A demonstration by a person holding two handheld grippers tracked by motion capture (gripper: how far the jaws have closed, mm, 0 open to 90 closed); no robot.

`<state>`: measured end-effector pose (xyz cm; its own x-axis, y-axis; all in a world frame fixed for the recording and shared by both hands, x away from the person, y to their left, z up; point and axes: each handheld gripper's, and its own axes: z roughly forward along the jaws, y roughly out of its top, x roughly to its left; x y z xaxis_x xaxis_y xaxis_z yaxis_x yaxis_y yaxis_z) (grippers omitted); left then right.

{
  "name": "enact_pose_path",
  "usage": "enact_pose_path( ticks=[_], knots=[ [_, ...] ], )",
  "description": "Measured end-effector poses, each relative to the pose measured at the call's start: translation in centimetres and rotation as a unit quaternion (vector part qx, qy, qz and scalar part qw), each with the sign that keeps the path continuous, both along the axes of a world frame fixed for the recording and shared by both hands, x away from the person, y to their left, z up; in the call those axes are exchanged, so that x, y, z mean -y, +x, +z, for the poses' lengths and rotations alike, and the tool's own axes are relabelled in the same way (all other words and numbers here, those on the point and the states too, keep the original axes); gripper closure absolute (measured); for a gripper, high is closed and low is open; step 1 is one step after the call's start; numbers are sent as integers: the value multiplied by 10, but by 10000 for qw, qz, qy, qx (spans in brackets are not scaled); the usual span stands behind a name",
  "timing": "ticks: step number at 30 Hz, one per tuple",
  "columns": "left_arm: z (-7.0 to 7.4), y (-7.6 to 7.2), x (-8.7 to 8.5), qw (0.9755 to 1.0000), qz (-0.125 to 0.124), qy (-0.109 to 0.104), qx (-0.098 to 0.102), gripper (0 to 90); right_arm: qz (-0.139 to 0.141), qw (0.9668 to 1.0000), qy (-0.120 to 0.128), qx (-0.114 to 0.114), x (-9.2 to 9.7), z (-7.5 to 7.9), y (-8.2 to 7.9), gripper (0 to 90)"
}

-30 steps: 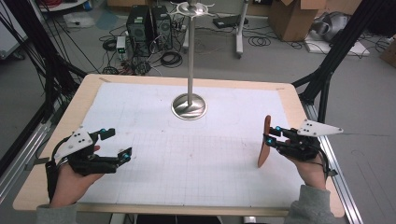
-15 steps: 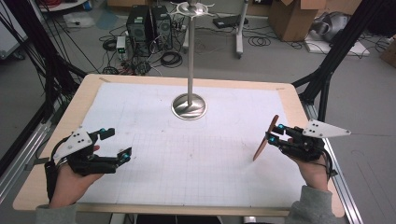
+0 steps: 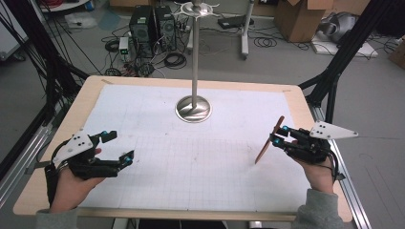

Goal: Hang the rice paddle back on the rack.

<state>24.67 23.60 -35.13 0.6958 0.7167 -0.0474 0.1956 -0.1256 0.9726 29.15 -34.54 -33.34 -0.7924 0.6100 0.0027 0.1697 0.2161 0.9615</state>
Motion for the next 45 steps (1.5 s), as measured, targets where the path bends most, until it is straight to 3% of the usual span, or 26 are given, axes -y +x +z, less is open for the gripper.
enact_pose_path(
  ticks=[11, 26, 45],
  knots=[
    [-2, 0, 1, 10000, -15, -9, -43, 99, 213, 9997, -83, -6, -10, 19, 16, 648],
    [0, -1, -5, 10000, 32, -79, -7, 99, 119, 9998, -121, -104, -18, 38, 41, 648],
    [-9, 3, -8, 9998, 33, -126, -136, 99, 178, 9995, -235, -143, -42, 56, 79, 648]
  ],
)
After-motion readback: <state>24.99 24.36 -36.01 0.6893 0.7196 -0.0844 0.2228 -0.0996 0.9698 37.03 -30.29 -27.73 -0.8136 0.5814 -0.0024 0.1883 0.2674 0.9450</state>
